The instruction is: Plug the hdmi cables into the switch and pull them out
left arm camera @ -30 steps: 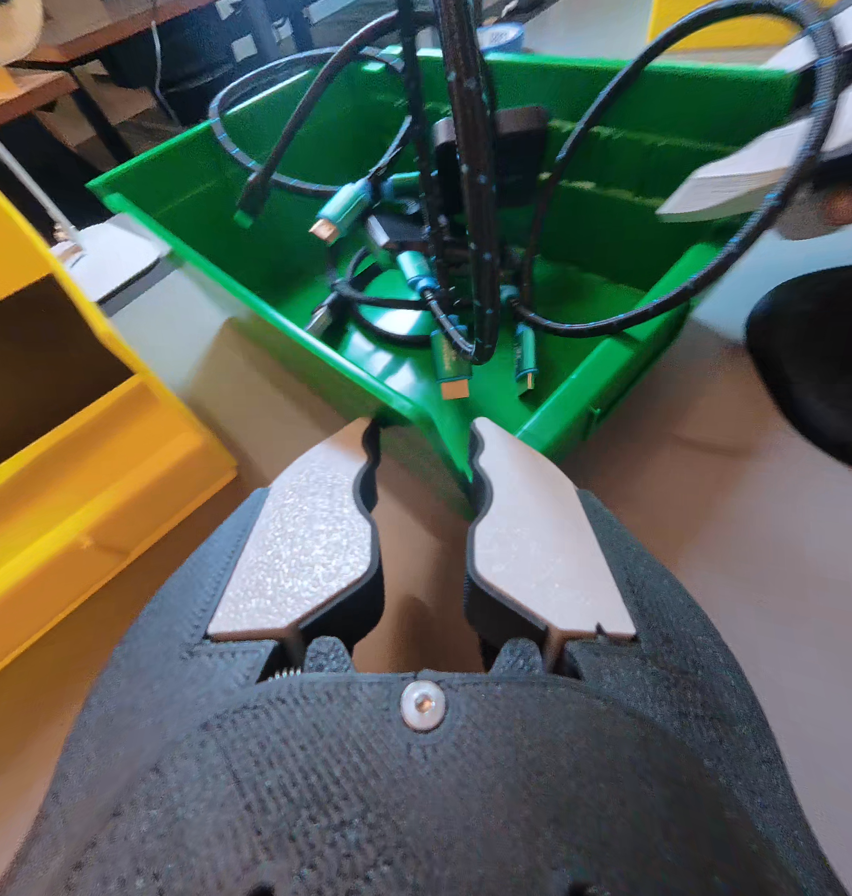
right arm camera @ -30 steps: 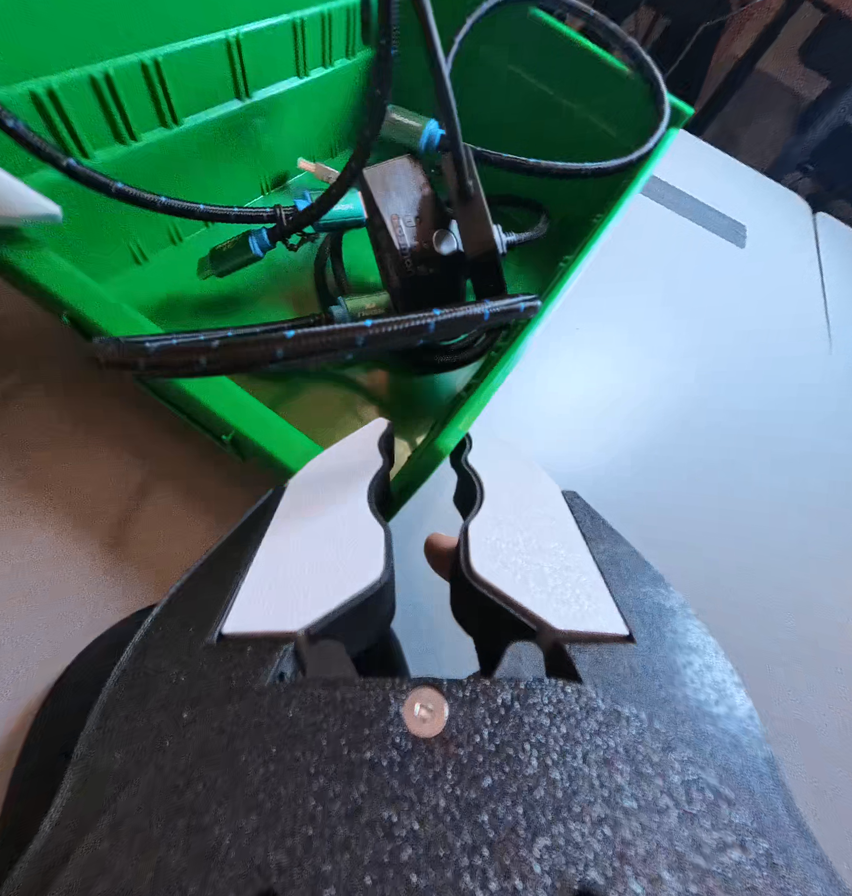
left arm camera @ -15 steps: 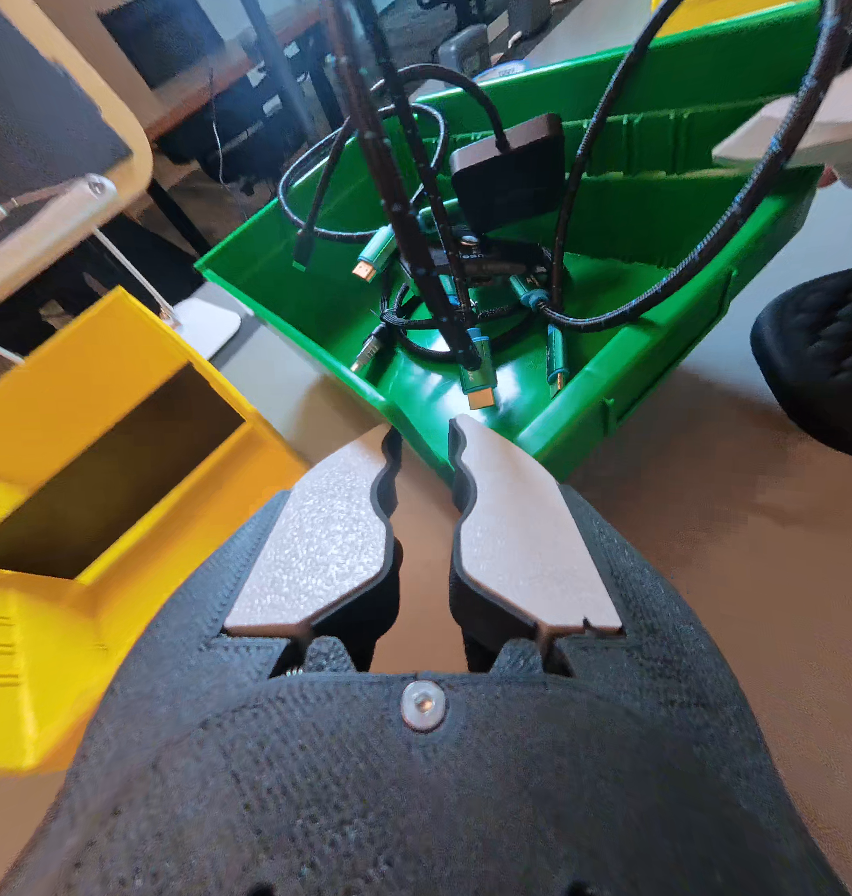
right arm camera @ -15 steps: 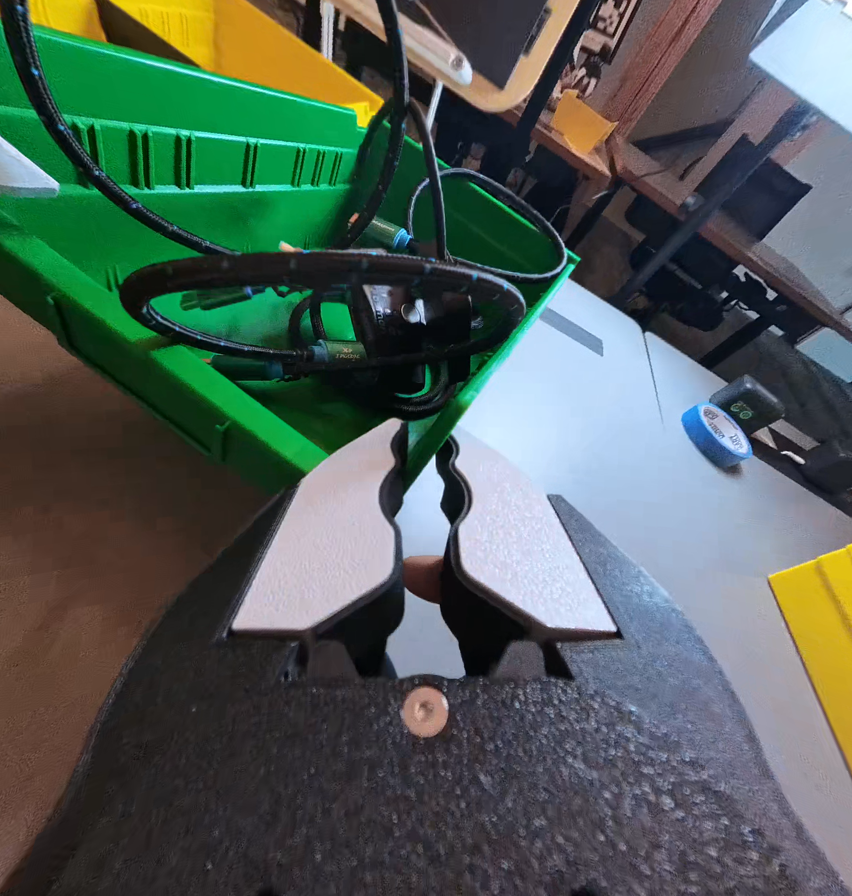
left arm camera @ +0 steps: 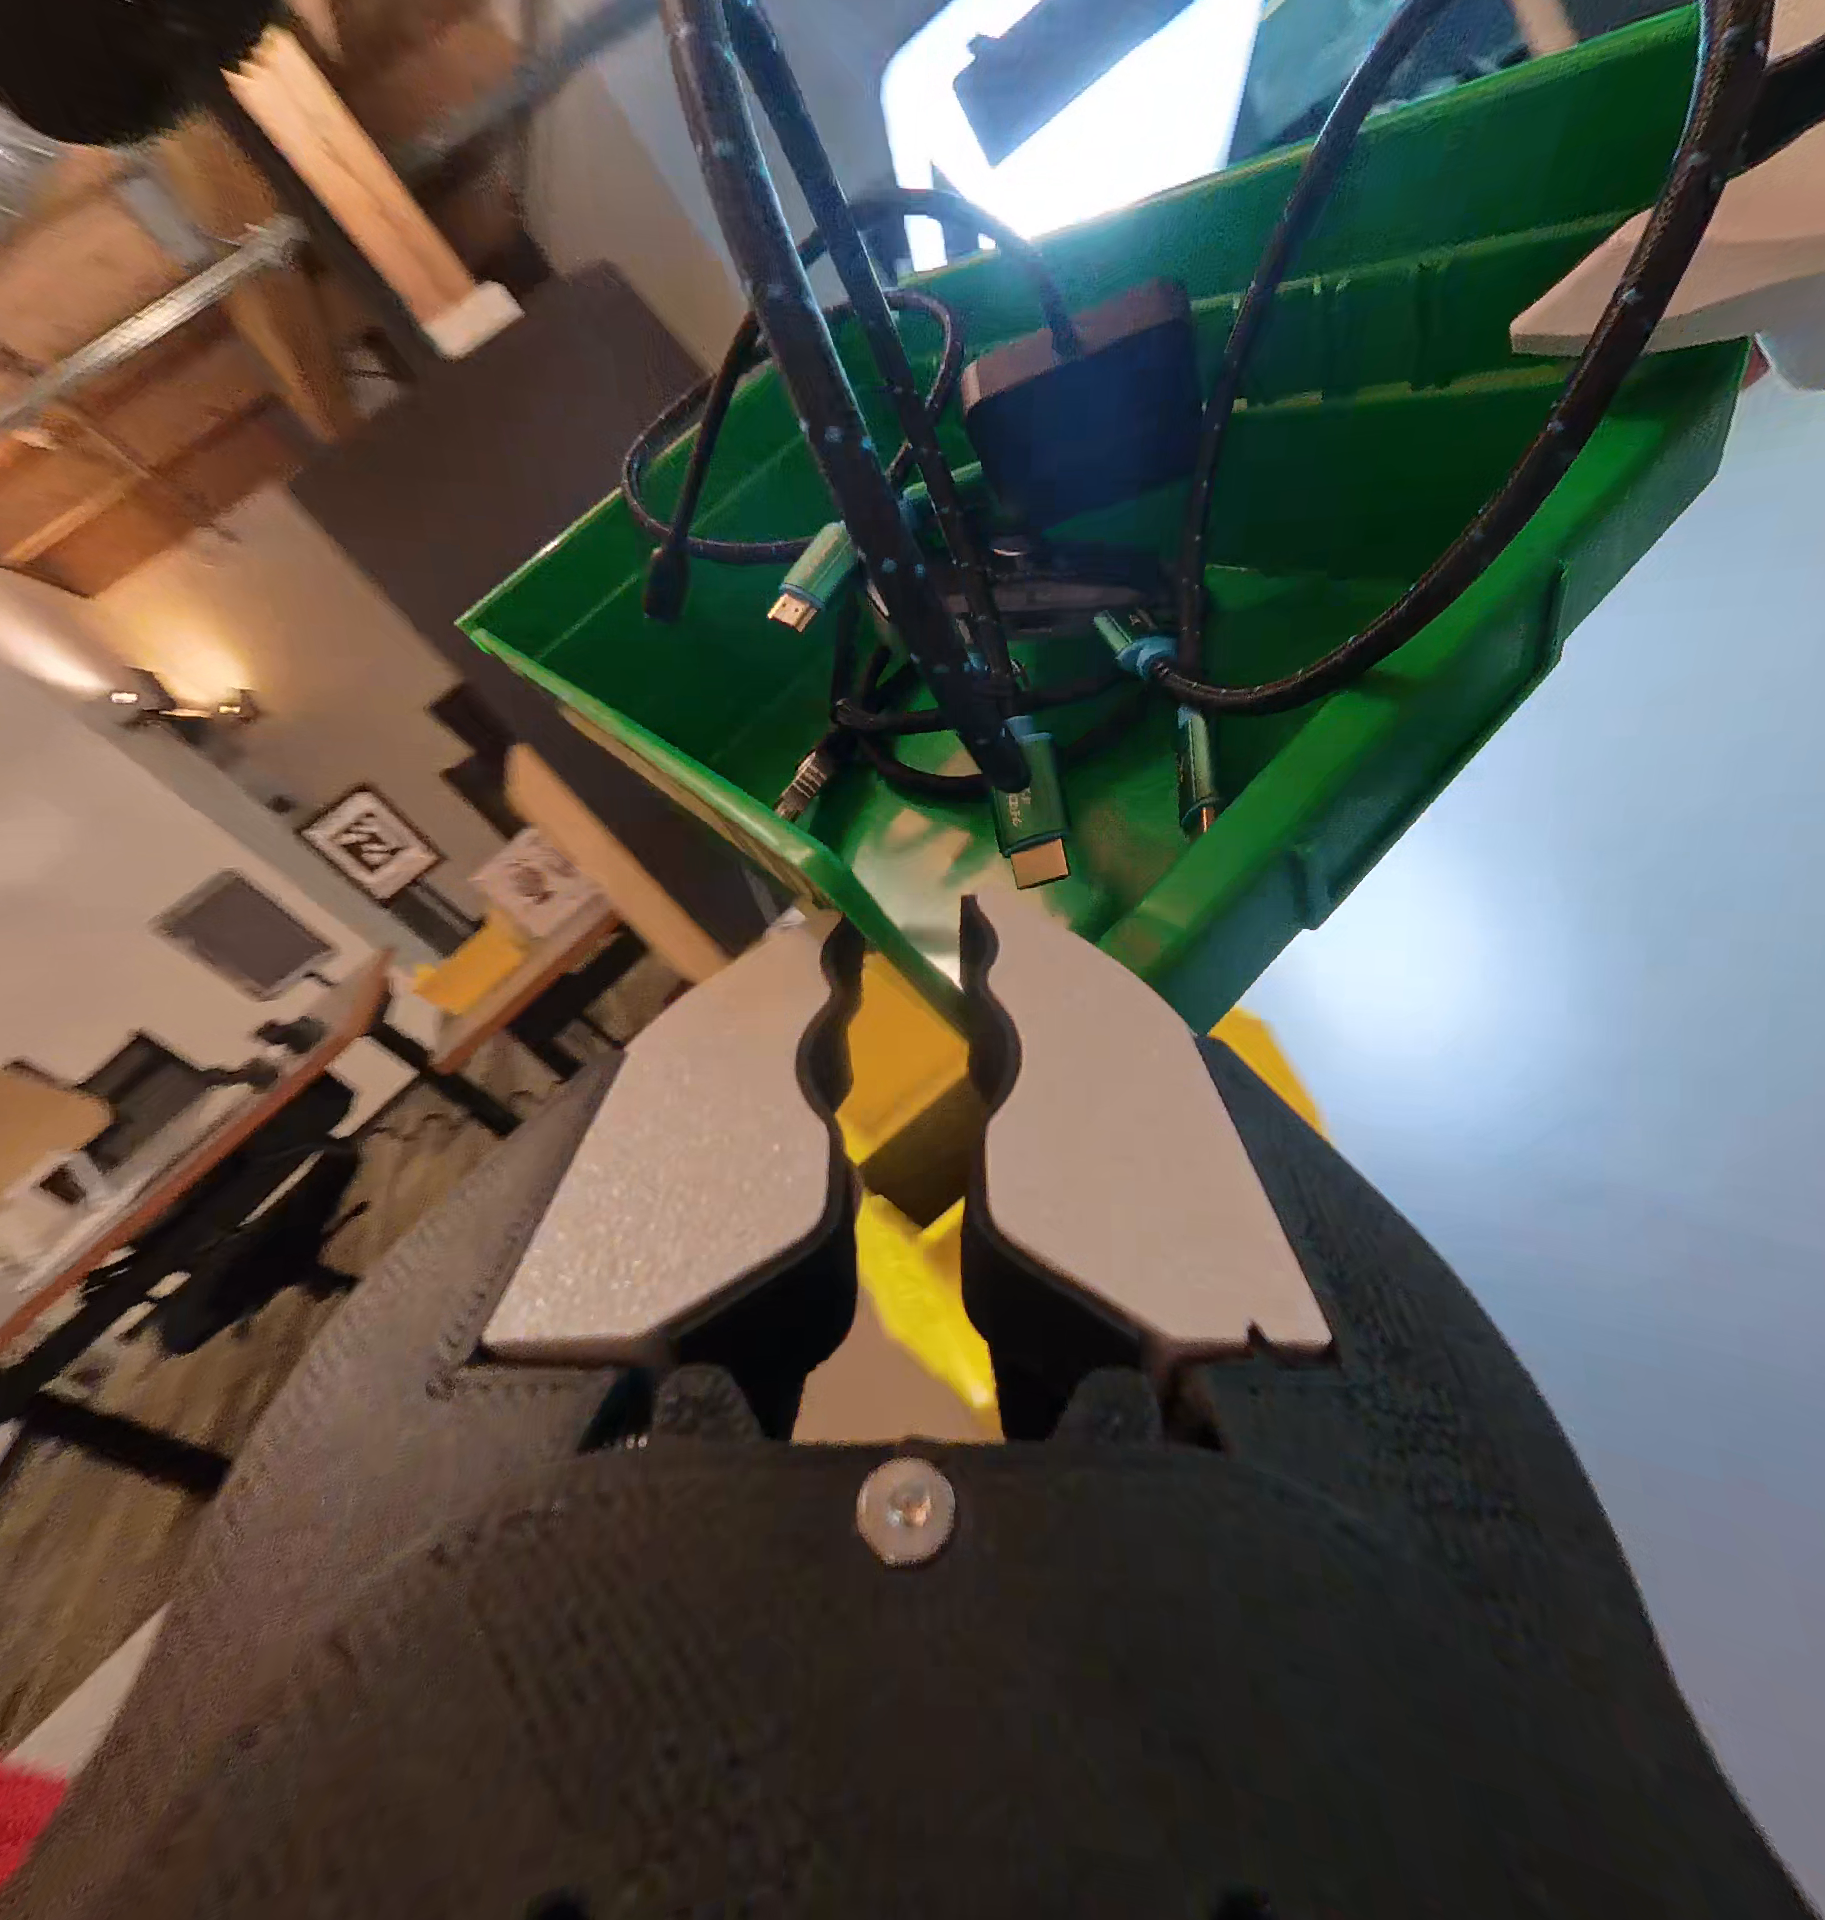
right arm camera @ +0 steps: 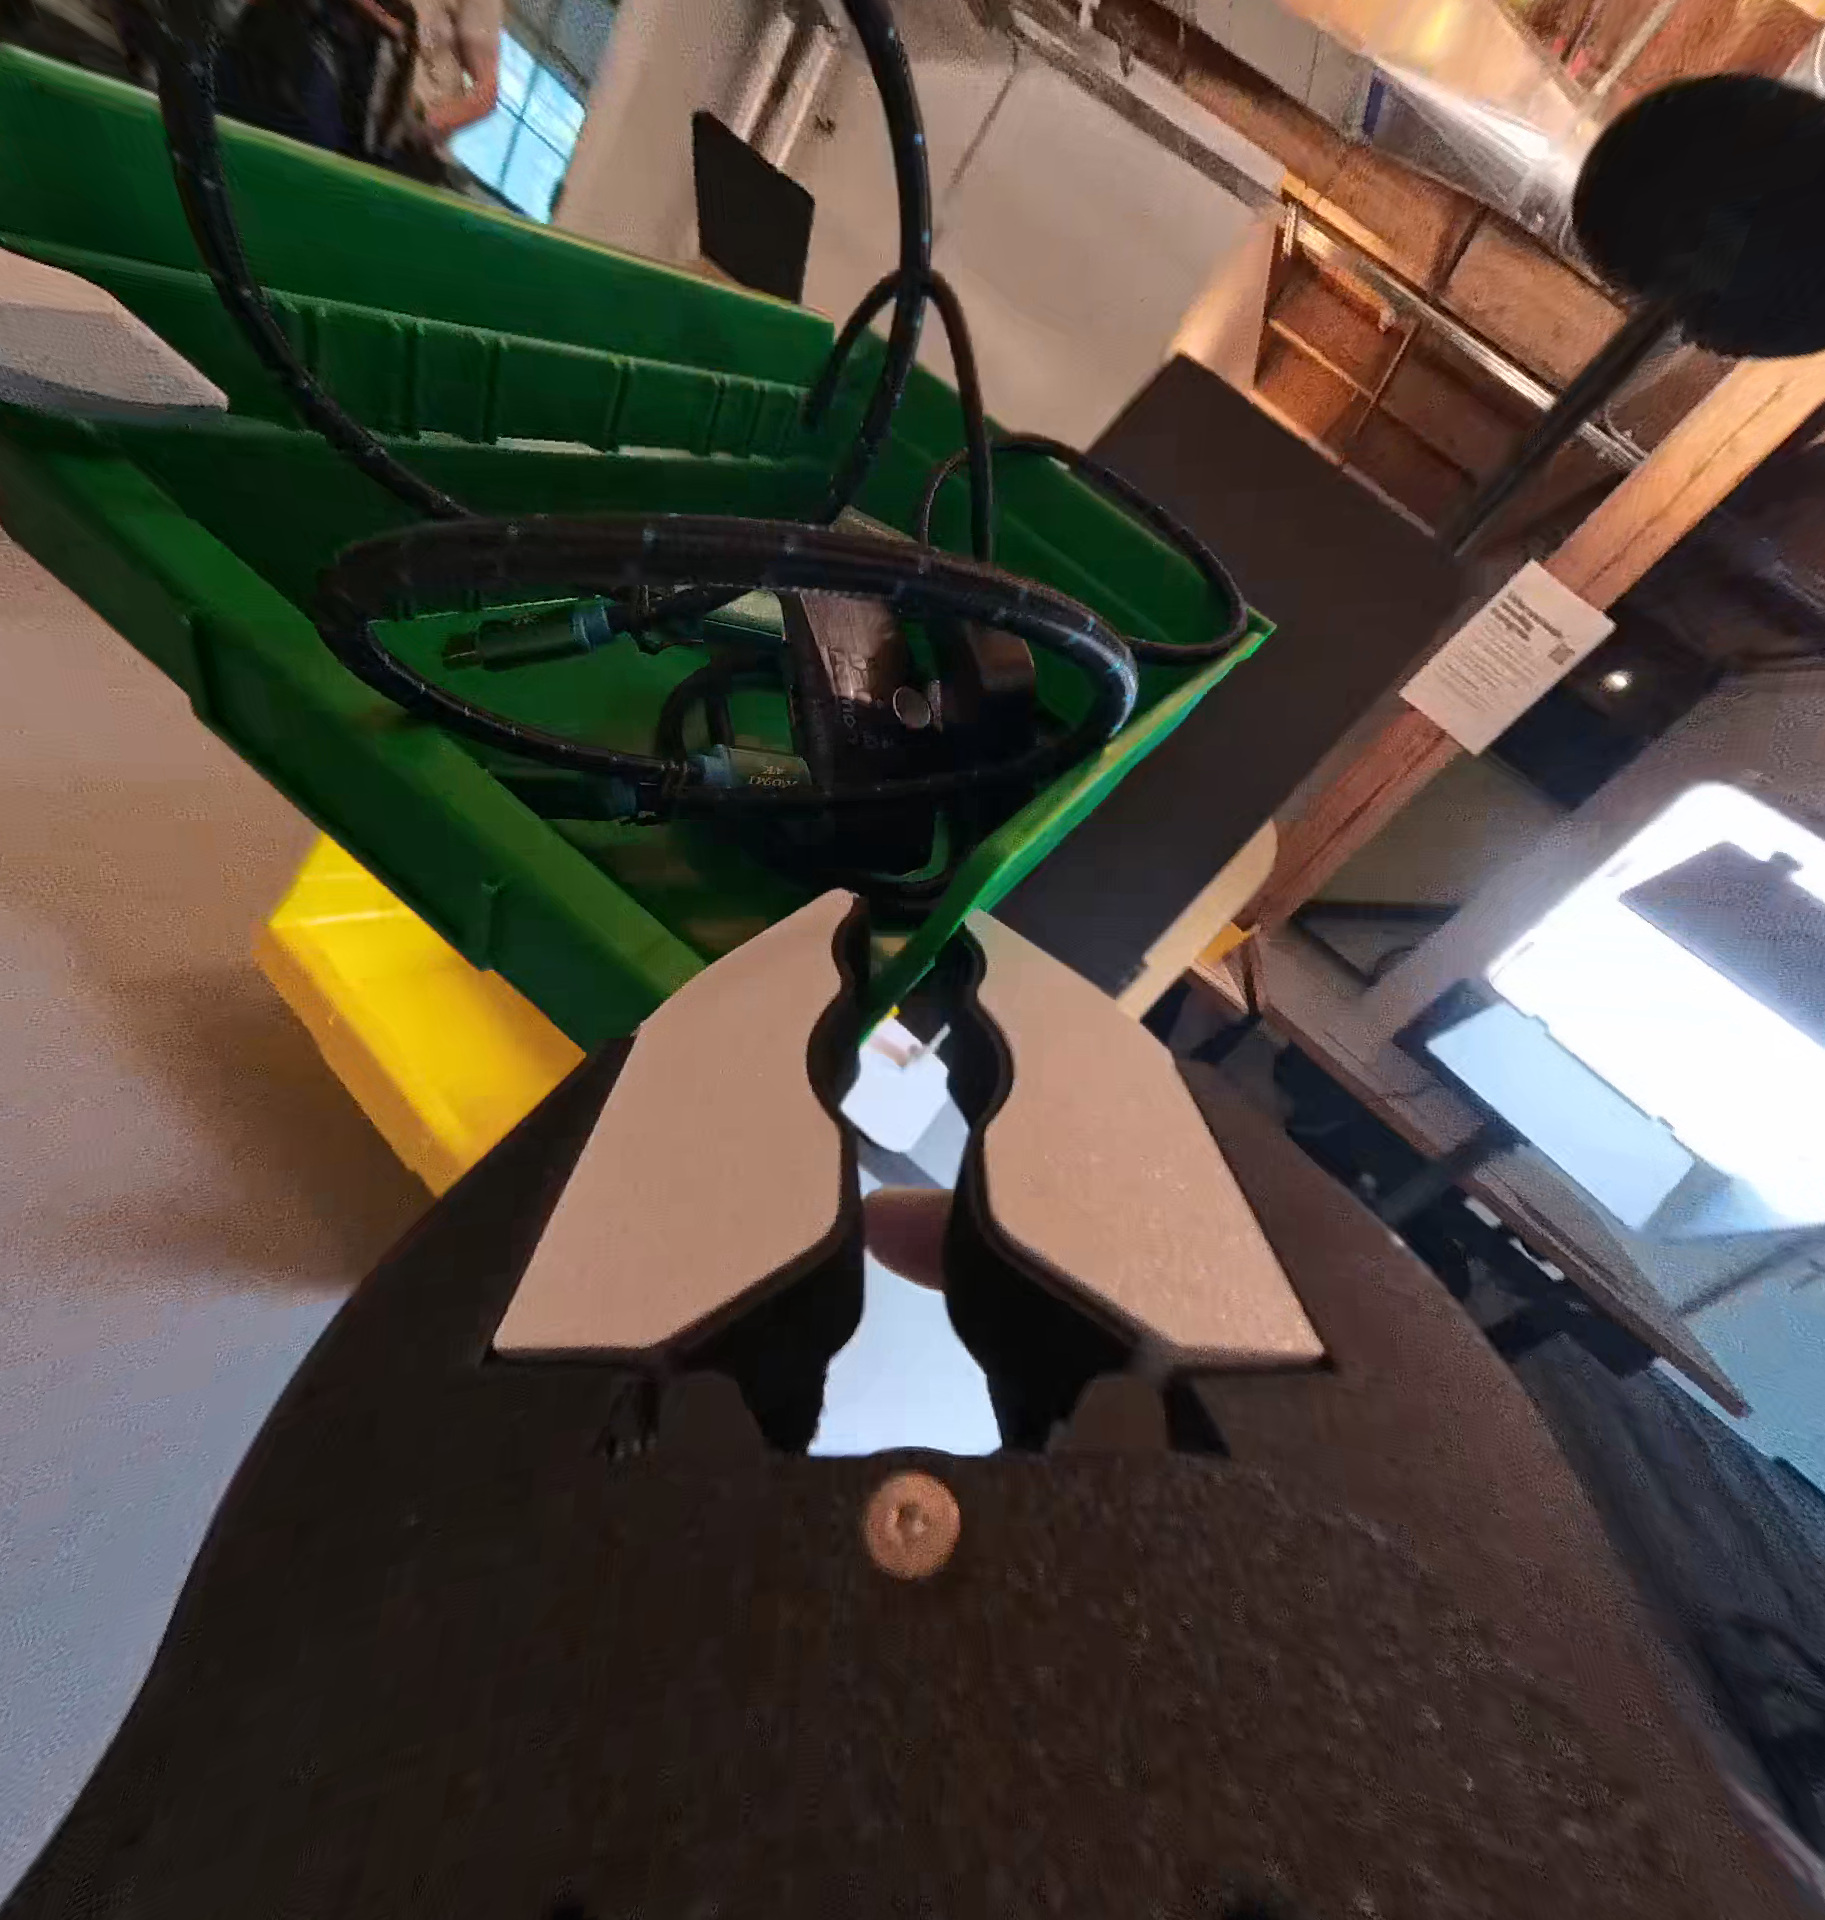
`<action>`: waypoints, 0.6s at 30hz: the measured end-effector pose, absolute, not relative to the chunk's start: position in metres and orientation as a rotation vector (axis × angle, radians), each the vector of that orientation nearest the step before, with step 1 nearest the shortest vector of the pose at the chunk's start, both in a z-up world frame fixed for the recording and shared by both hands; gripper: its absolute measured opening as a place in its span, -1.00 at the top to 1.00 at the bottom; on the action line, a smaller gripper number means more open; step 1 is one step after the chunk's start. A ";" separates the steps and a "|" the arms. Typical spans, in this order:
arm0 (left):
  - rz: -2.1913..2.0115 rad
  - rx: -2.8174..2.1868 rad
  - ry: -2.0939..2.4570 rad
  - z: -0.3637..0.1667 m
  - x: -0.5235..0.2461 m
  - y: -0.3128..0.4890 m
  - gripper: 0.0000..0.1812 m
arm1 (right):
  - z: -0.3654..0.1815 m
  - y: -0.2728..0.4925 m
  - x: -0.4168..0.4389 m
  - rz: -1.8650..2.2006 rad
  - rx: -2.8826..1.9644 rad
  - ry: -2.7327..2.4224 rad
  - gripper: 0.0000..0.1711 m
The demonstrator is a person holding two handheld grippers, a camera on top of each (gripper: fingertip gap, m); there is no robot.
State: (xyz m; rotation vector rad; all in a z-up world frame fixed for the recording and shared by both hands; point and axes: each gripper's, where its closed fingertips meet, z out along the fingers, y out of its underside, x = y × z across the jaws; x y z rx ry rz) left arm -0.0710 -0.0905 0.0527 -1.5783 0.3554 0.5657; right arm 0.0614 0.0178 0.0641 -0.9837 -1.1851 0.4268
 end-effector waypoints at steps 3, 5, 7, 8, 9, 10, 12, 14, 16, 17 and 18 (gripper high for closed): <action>0.668 -1.550 0.274 0.066 -0.111 -0.130 0.81 | 0.075 -0.010 0.011 0.499 -0.901 -1.220 0.87; 0.705 -1.540 0.210 0.067 -0.135 -0.159 0.82 | 0.073 -0.031 -0.020 0.563 -0.866 -1.251 0.87; 0.756 -1.551 0.154 0.060 -0.156 -0.187 0.82 | 0.063 -0.050 -0.050 0.634 -0.838 -1.287 0.87; 0.781 -1.565 0.129 0.055 -0.166 -0.201 0.83 | 0.056 -0.060 -0.064 0.672 -0.829 -1.305 0.85; 0.797 -1.571 0.105 0.049 -0.175 -0.214 0.82 | 0.048 -0.070 -0.077 0.710 -0.824 -1.324 0.86; 0.799 -1.580 0.078 0.043 -0.183 -0.226 0.82 | 0.038 -0.078 -0.090 0.752 -0.830 -1.339 0.86; 0.804 -1.620 0.027 0.024 -0.200 -0.247 0.82 | 0.015 -0.093 -0.114 0.819 -0.846 -1.378 0.85; 0.795 -1.684 -0.018 -0.001 -0.217 -0.261 0.82 | -0.014 -0.105 -0.135 0.879 -0.881 -1.420 0.85; 0.737 -1.746 -0.069 -0.030 -0.232 -0.271 0.82 | -0.046 -0.113 -0.153 0.930 -0.931 -1.455 0.86; 0.706 -1.775 -0.097 -0.046 -0.239 -0.273 0.82 | -0.063 -0.115 -0.160 0.950 -0.958 -1.468 0.86; 0.687 -1.813 -0.121 -0.064 -0.246 -0.275 0.81 | -0.081 -0.116 -0.165 0.980 -0.993 -1.480 0.85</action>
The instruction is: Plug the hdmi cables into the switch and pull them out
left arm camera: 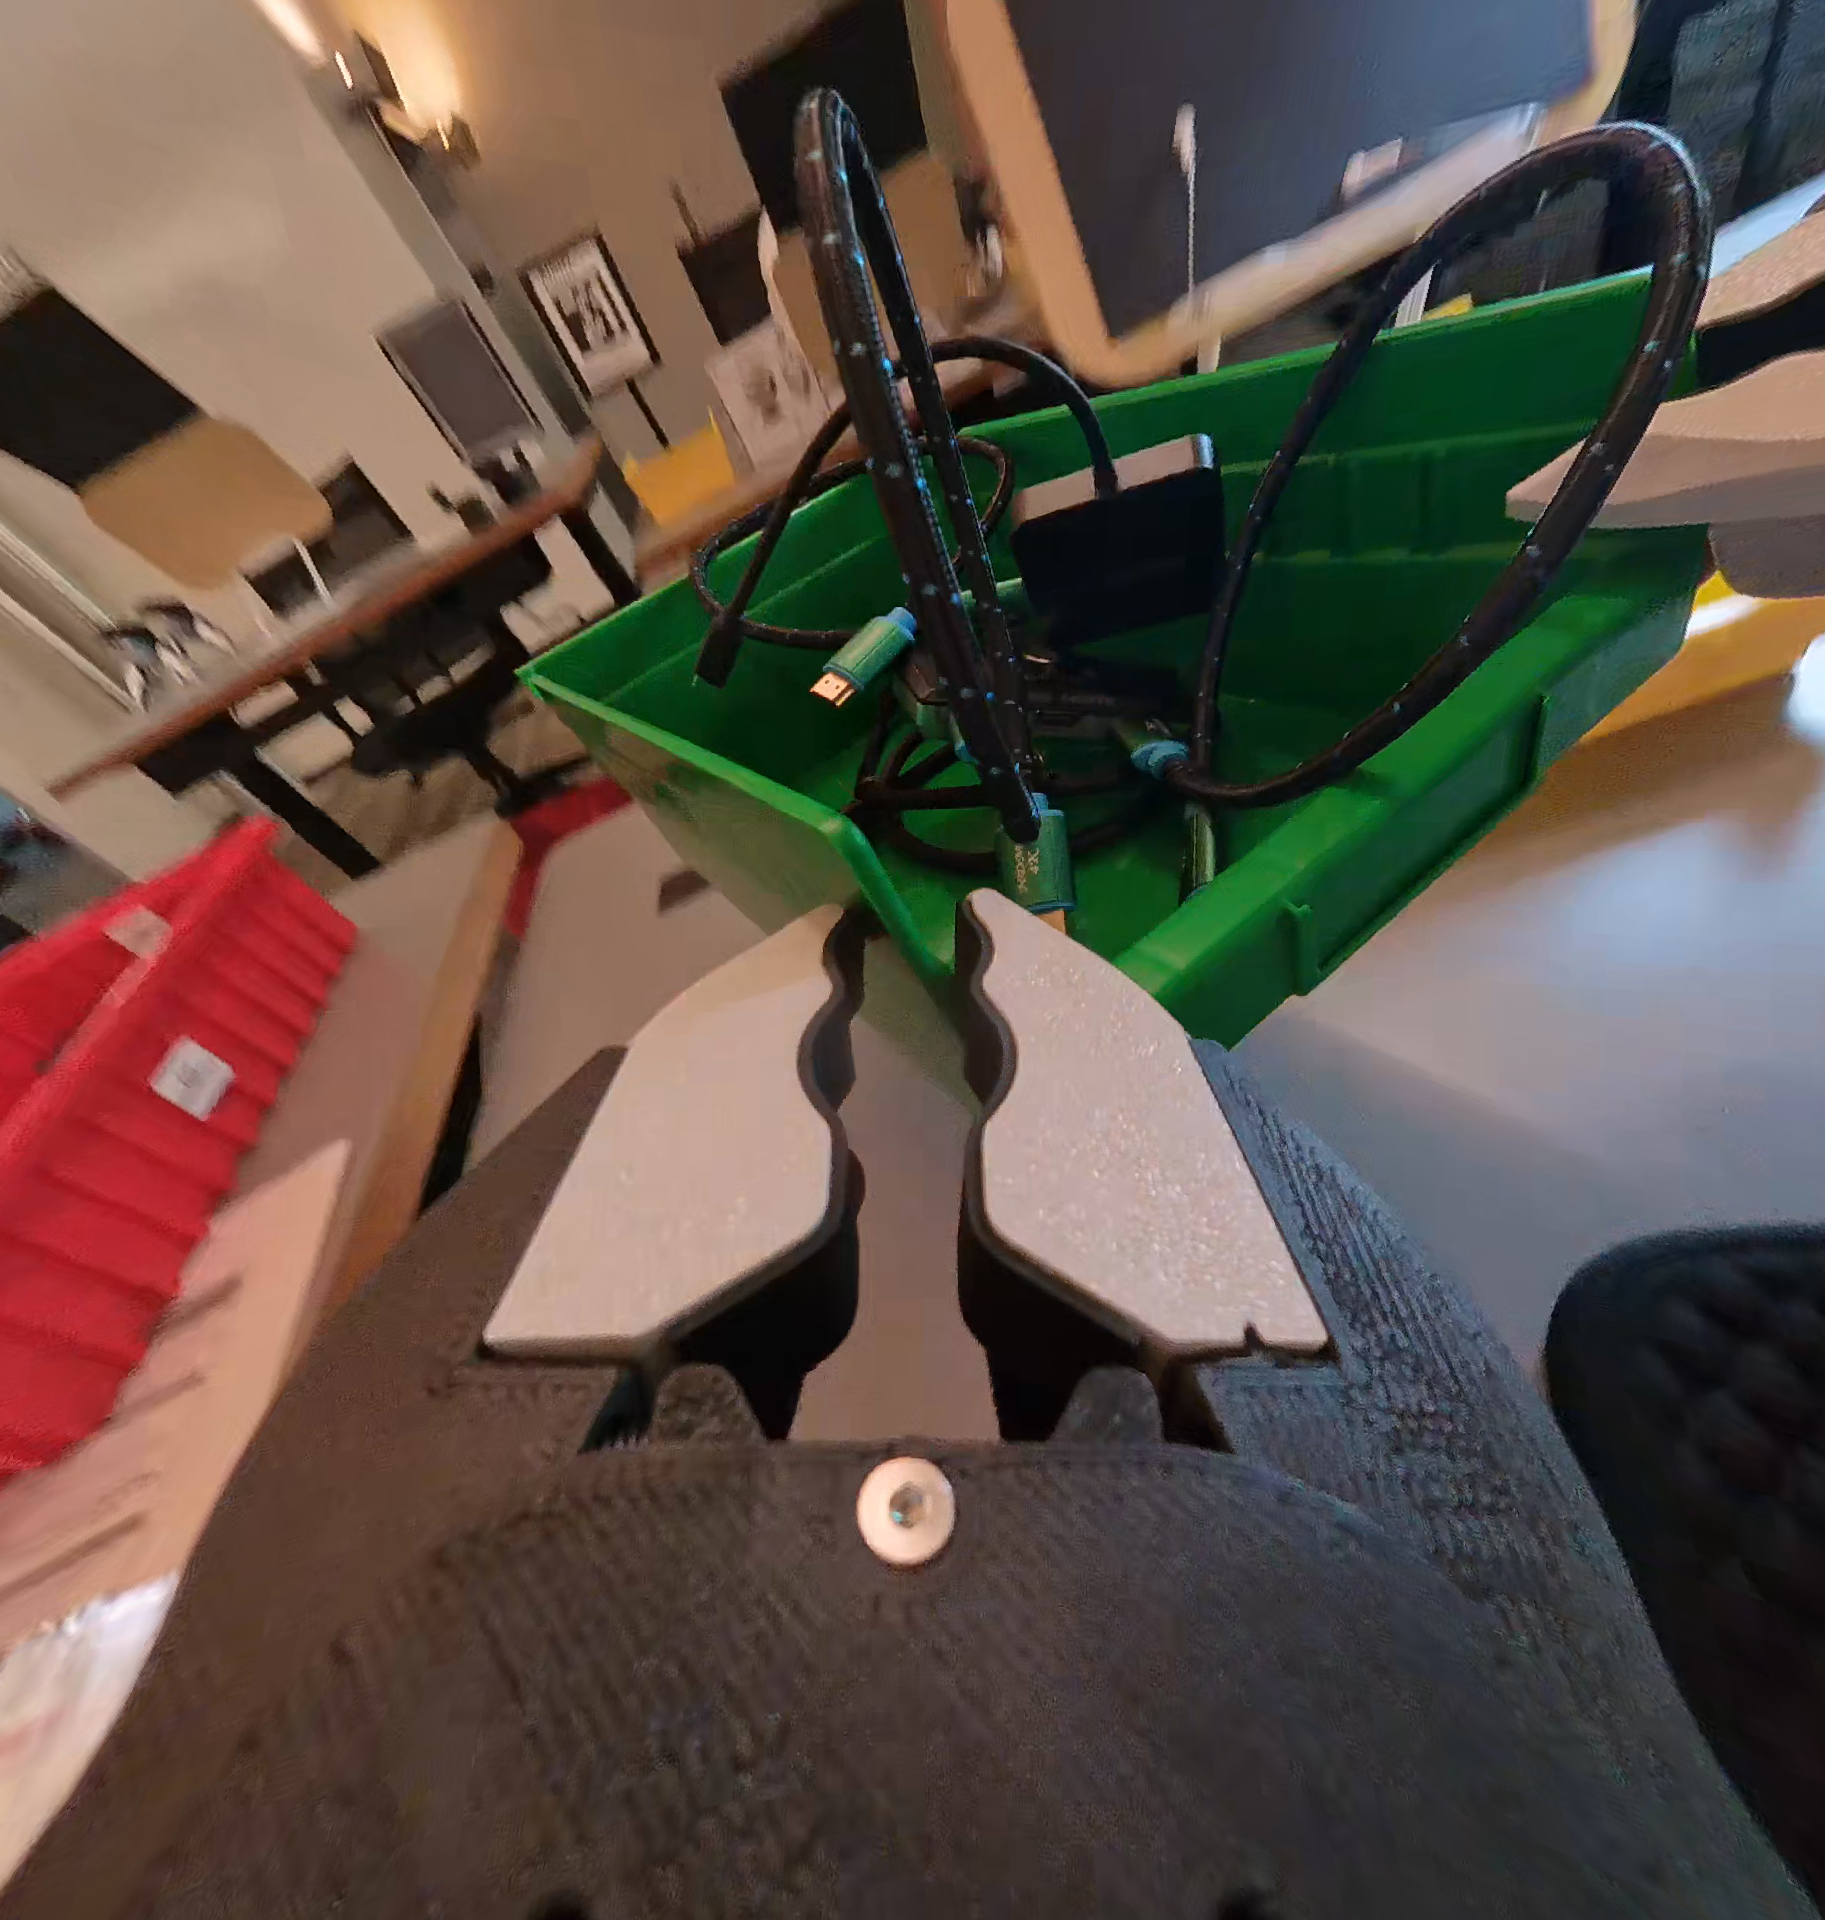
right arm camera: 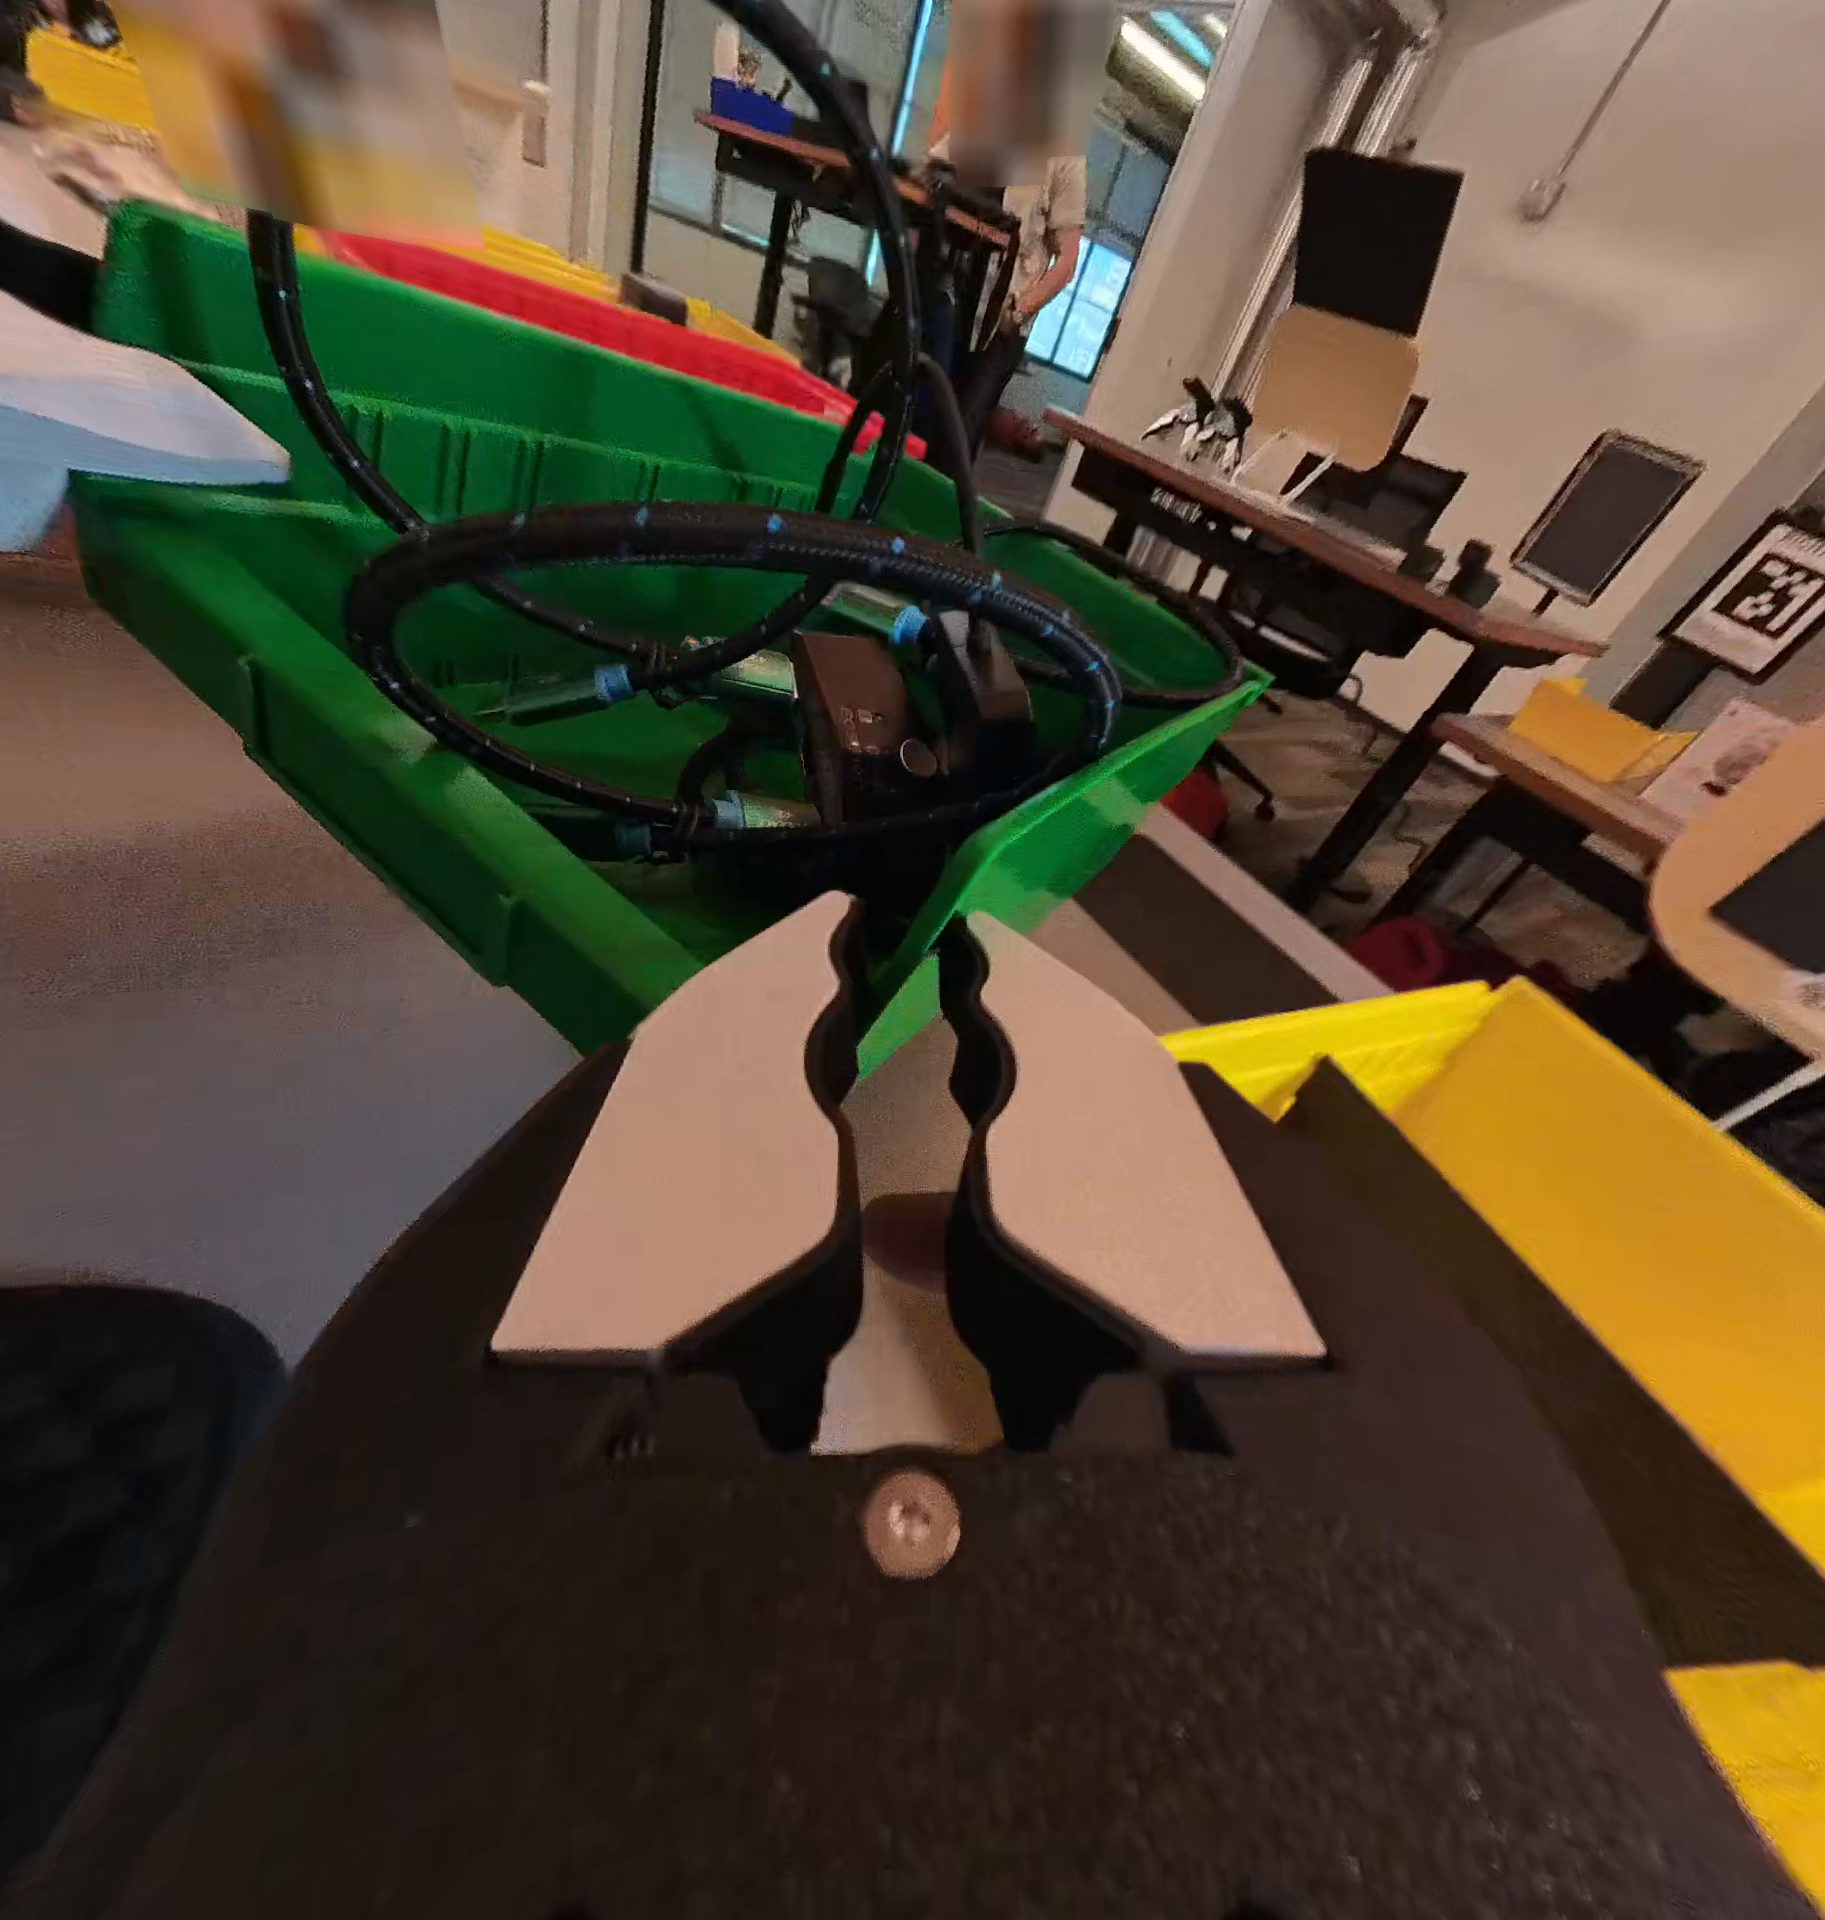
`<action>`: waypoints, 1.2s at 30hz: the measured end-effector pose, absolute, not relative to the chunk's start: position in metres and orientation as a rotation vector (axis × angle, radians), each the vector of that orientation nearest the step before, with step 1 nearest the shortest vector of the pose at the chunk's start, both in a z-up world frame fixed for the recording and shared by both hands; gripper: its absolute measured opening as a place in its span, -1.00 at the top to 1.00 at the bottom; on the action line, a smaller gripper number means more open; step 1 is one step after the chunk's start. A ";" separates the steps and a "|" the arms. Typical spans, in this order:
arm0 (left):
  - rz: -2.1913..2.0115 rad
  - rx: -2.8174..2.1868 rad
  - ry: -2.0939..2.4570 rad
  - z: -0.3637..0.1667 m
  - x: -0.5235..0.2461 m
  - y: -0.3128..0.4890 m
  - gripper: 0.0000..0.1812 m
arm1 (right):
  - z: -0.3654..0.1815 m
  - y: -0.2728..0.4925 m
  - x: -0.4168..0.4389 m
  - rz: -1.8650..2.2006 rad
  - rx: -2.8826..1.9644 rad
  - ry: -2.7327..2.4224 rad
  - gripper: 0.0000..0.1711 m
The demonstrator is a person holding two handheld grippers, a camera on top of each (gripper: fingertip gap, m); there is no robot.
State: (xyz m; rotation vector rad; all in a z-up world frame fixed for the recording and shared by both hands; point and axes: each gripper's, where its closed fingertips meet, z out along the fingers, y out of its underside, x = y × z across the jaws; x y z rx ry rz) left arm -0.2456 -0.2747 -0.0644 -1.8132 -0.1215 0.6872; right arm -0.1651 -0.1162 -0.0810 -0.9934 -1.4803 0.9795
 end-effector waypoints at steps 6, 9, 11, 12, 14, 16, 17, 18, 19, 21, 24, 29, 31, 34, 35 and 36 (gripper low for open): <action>0.604 -1.980 -0.222 -0.161 -0.269 -0.269 0.81 | -0.163 -0.105 -0.189 0.891 -1.068 -1.501 0.85; 0.529 -1.993 -0.282 -0.188 -0.276 -0.252 0.76 | -0.190 -0.083 -0.204 0.763 -1.254 -1.611 0.82; 0.467 -2.002 -0.248 -0.193 -0.272 -0.235 0.57 | -0.188 -0.068 -0.205 0.727 -1.309 -1.642 0.78; 0.478 -2.020 -0.235 -0.191 -0.273 -0.230 0.58 | -0.177 -0.064 -0.202 0.733 -1.289 -1.640 0.76; 0.571 -1.998 -0.198 -0.173 -0.278 -0.229 0.47 | -0.151 -0.058 -0.188 0.711 -1.207 -1.642 0.72; 0.643 -1.981 -0.143 -0.153 -0.278 -0.232 0.48 | -0.135 -0.049 -0.170 0.630 -1.135 -1.701 0.67; 0.664 -1.954 -0.108 -0.141 -0.274 -0.232 0.48 | -0.135 -0.041 -0.162 0.564 -1.116 -1.762 0.63; 0.663 -1.944 -0.063 -0.131 -0.266 -0.230 0.48 | -0.142 -0.033 -0.155 0.485 -1.108 -1.840 0.60; 0.634 -1.959 0.002 -0.126 -0.254 -0.225 0.48 | -0.153 -0.025 -0.148 0.409 -1.098 -1.923 0.56; 0.516 -2.060 0.169 -0.133 -0.220 -0.209 0.46 | -0.185 -0.009 -0.137 0.240 -1.093 -2.102 0.40; 0.514 -2.300 0.399 -0.171 -0.198 -0.185 0.45 | -0.223 0.025 -0.137 -0.112 -0.981 -2.198 0.23; 0.539 -2.583 0.528 -0.230 -0.225 -0.155 0.42 | -0.248 0.027 -0.130 -0.073 -0.980 -2.265 0.65; 0.538 -2.597 0.549 -0.234 -0.235 -0.149 0.49 | -0.246 0.032 -0.108 -0.086 -0.993 -2.270 0.65; 0.551 -2.573 0.576 -0.234 -0.234 -0.149 0.51 | -0.238 0.043 -0.060 -0.107 -1.027 -2.219 0.64; 0.572 -2.556 0.565 -0.233 -0.233 -0.149 0.52 | -0.237 0.044 -0.042 -0.075 -1.063 -2.205 0.63; 0.590 -2.541 0.549 -0.233 -0.233 -0.150 0.53 | -0.235 0.048 -0.022 -0.074 -1.087 -2.181 0.62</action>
